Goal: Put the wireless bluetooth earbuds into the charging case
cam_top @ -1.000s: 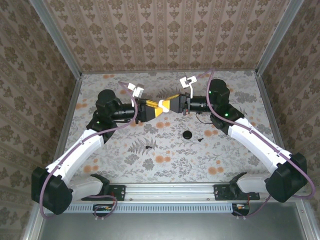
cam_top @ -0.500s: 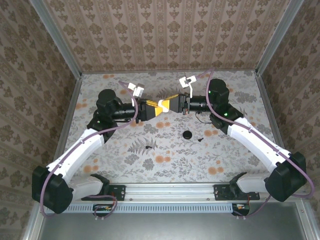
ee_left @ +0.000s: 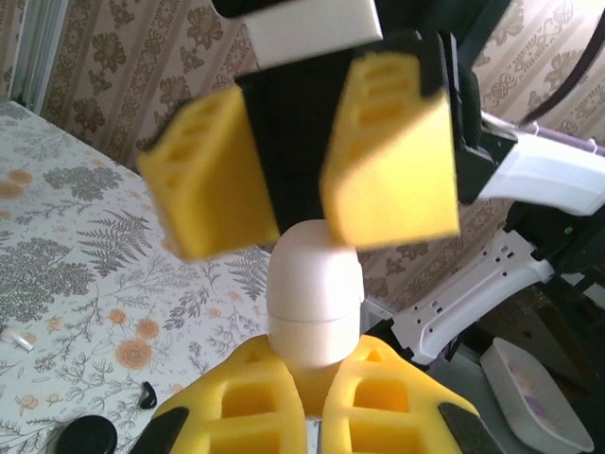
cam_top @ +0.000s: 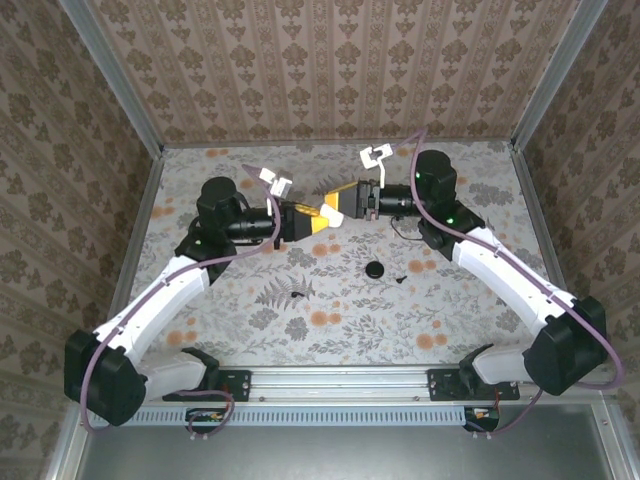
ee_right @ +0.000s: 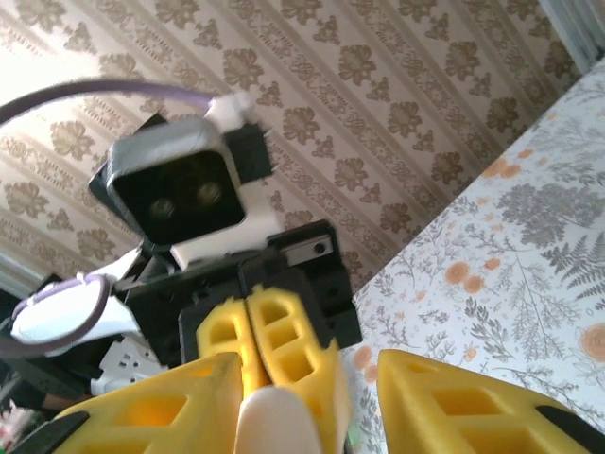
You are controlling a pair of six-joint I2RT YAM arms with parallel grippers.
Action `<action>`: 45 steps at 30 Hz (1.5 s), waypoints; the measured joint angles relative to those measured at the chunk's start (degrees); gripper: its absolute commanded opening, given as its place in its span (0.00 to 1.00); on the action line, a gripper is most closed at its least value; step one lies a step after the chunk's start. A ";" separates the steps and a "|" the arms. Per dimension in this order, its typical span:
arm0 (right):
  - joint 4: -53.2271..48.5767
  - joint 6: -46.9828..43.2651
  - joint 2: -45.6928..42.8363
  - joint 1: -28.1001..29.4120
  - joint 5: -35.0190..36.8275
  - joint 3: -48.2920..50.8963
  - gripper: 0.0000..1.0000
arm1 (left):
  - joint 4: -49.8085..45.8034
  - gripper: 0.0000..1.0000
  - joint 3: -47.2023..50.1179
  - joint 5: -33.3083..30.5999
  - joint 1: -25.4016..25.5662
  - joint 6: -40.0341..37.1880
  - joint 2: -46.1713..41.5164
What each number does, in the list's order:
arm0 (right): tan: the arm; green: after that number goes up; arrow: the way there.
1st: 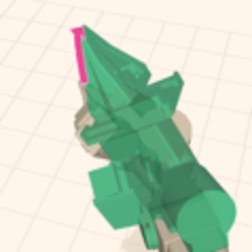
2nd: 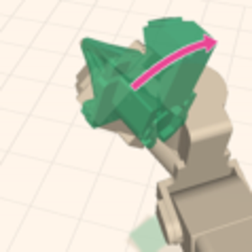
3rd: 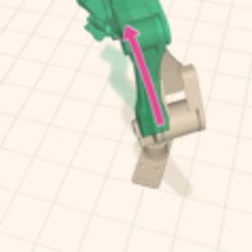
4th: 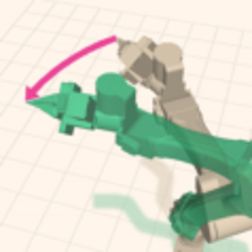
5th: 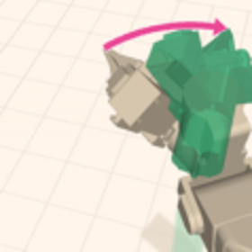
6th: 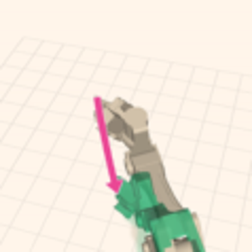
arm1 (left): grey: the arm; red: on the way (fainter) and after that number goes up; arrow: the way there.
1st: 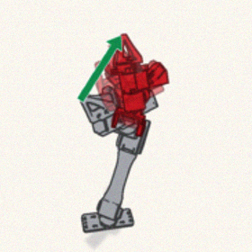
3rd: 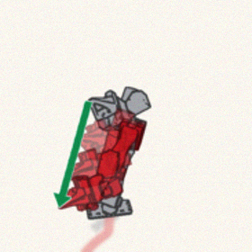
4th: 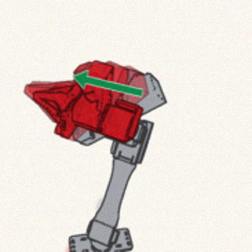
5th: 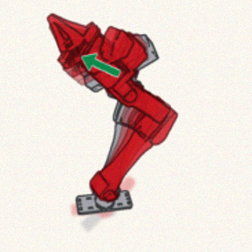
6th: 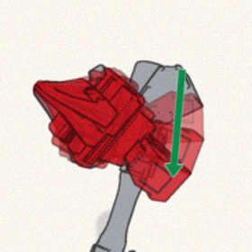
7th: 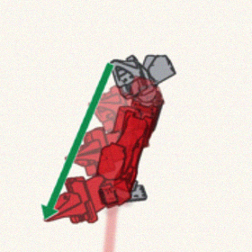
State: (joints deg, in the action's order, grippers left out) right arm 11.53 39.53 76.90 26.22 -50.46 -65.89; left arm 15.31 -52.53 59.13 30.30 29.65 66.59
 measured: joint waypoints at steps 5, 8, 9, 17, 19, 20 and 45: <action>-2.60 -0.11 0.79 -2.21 0.11 -0.24 0.53 | -5.22 0.00 0.22 -0.28 0.02 -5.99 -0.76; -3.04 0.11 1.66 -2.73 0.07 -0.31 0.60 | -8.31 0.00 0.17 -0.94 -0.11 -8.24 -0.76; -3.02 0.15 1.86 -2.73 0.00 -0.31 0.64 | -9.07 0.00 0.17 -1.03 -0.35 -8.68 -0.76; -7.13 -5.33 0.33 -0.96 -0.55 -0.31 0.79 | -10.01 0.00 0.17 -1.05 -1.90 -8.61 -0.70; -9.27 -8.04 -0.17 0.00 -0.48 -0.31 0.79 | -9.73 0.00 0.15 -0.85 -1.90 -8.17 -0.68; -10.29 -9.18 -0.28 0.33 -0.28 -0.31 0.79 | -9.53 0.00 0.15 -0.79 -1.90 -7.80 -0.68; -13.49 -11.91 2.38 -1.29 4.13 -0.76 0.75 | -8.57 0.00 1.20 -1.92 -2.69 -4.92 -0.98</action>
State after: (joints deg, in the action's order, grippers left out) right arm -1.96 27.62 79.29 24.93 -46.33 -66.65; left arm 6.74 -51.33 57.21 27.62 24.73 65.60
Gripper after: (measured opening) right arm 0.756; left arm 0.051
